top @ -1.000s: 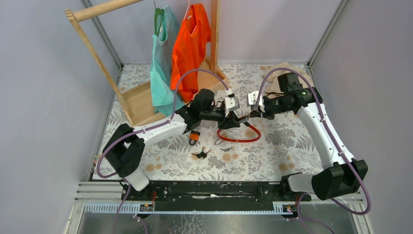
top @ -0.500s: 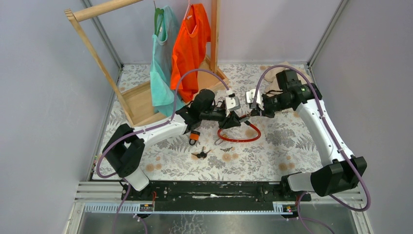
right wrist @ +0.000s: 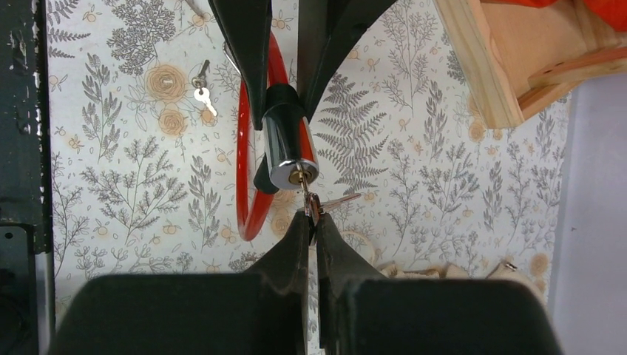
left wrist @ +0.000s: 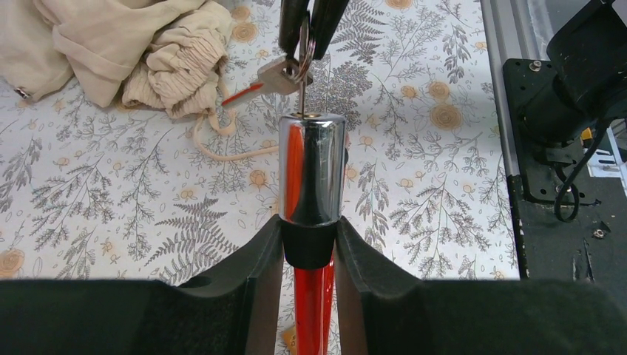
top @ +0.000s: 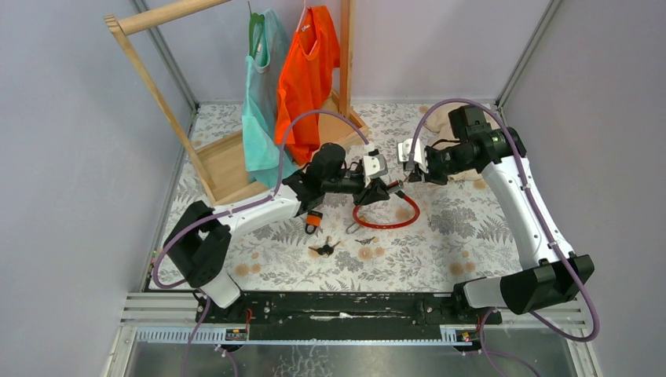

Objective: Lock with the key
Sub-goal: Lock the lock, then place the key at the center of the board.

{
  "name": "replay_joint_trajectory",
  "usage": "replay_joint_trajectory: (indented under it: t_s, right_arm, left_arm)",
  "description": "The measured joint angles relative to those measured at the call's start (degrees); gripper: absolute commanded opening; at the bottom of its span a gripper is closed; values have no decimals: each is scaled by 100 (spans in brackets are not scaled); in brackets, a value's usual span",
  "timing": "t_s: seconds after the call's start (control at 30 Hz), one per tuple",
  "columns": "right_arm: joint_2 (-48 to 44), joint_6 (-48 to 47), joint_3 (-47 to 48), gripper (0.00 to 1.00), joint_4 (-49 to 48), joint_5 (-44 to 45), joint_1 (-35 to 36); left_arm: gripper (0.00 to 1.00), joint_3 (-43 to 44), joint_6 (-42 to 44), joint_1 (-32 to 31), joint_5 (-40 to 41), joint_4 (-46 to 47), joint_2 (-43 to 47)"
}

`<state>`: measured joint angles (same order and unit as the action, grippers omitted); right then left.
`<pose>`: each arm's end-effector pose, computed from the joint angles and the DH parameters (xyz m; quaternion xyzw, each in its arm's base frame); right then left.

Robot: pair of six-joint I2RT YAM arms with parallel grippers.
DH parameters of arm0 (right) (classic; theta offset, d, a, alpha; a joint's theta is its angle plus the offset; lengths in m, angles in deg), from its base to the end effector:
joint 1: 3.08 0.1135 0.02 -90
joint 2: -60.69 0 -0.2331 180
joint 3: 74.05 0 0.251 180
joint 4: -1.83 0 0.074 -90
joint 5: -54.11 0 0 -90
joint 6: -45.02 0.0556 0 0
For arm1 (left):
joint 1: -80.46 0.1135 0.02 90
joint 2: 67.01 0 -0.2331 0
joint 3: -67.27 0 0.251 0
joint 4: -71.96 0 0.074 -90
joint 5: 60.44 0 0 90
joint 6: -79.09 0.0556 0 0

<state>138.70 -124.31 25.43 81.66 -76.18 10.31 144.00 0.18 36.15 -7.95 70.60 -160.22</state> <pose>0.2507 0.0966 0.3343 -0.7185 0.5554 0.1387 0.3950 0.2527 -0.2940 0.2388 0.5234 0.5896 -0.4084 0.4601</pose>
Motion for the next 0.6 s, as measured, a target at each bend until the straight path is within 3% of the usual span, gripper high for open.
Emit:
replay_joint_trajectory:
  t_s: [0.47, 0.6]
  right_arm:
    - [48, -188, 721, 0, 229, 507, -662]
    - [-31, 260, 549, 0, -133, 470, -960]
  left_arm:
    - [0, -35, -13, 7, 101, -98, 24]
    - [0, 74, -212, 24, 107, -240, 26]
